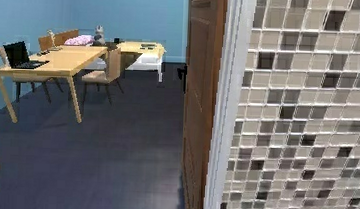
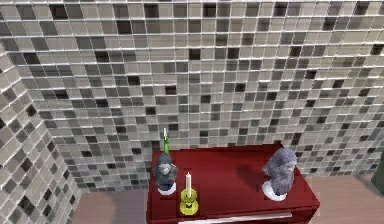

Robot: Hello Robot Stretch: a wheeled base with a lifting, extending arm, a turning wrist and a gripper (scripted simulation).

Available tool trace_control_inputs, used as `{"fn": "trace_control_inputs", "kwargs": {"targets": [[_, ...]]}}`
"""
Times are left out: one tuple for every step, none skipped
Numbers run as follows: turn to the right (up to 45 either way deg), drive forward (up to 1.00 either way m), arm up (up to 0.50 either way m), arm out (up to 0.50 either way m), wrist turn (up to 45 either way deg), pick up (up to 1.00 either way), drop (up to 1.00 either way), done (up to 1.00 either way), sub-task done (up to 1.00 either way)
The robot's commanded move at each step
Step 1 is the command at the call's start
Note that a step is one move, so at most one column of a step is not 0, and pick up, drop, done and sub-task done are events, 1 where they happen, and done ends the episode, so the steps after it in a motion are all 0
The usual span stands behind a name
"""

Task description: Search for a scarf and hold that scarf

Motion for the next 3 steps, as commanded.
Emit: {"fn": "trace_control_inputs", "kwargs": {"targets": [[0.0,0.00,0.00,0.38,0.0,0.00,0.00,0.00,0.00],[0.0,0.00,0.00,0.00,45.0,0.00,0.00,0.00,0.00],[0.0,0.00,0.00,0.00,45.0,0.00,0.00,0.00,0.00]]}}
